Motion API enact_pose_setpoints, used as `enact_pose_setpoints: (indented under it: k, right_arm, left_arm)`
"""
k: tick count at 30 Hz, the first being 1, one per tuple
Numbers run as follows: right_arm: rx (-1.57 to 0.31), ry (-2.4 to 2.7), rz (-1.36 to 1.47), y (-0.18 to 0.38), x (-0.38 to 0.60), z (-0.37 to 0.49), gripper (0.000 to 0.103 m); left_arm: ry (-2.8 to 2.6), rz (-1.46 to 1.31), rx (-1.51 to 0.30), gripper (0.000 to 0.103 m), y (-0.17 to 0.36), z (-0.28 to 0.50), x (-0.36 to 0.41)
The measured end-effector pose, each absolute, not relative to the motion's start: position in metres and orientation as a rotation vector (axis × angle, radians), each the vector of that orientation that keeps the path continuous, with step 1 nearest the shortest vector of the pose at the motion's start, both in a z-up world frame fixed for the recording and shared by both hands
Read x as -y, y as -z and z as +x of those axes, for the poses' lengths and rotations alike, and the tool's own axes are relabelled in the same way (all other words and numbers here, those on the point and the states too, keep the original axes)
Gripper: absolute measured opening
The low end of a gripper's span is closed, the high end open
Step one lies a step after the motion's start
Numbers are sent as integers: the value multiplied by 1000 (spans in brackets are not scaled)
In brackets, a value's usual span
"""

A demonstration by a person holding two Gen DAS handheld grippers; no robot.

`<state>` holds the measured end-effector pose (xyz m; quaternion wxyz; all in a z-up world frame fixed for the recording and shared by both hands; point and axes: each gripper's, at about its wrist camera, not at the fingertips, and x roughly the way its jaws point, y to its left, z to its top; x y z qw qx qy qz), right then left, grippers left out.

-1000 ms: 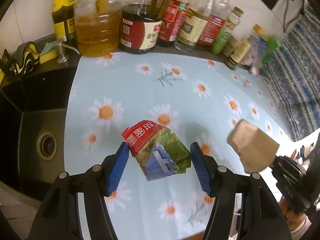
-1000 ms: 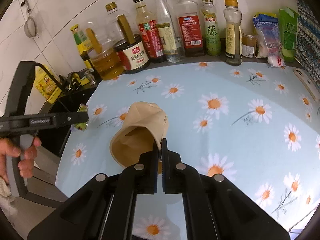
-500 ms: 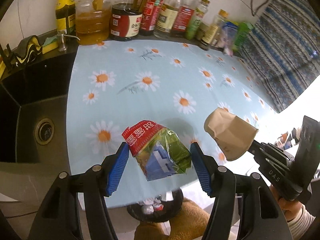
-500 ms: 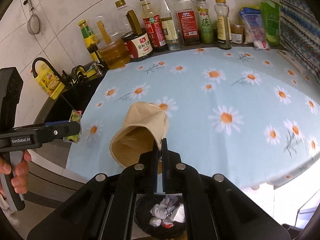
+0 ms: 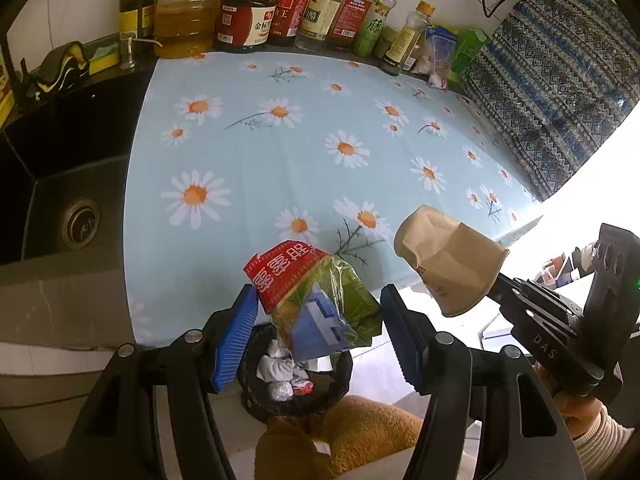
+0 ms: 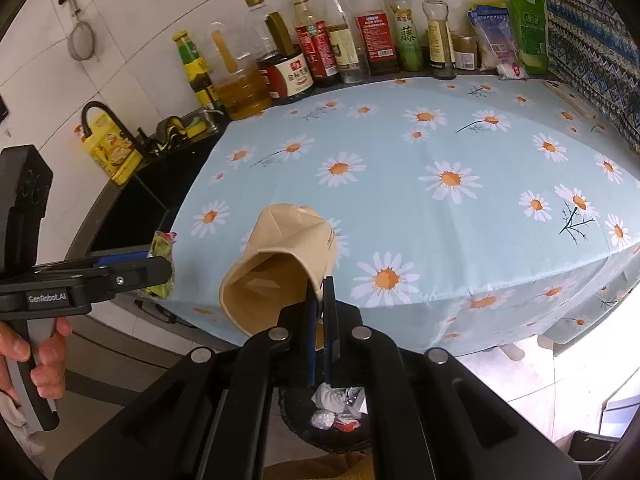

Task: Collect trash
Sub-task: 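Carry the snack wrapper in the left tool while the right tool carries the paper cup to the bin, then open the left tool over the black bin while the right tool drops the paper cup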

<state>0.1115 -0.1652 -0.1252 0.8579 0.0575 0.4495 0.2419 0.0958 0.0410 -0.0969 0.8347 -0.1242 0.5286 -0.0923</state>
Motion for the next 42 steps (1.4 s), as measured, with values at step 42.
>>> enact_pose_setpoints:
  k: [42]
  right_arm:
    - [-1274,-646,-16,249,148,102,42]
  left_arm:
    - [24,-464,-1448,78,269,29,-9]
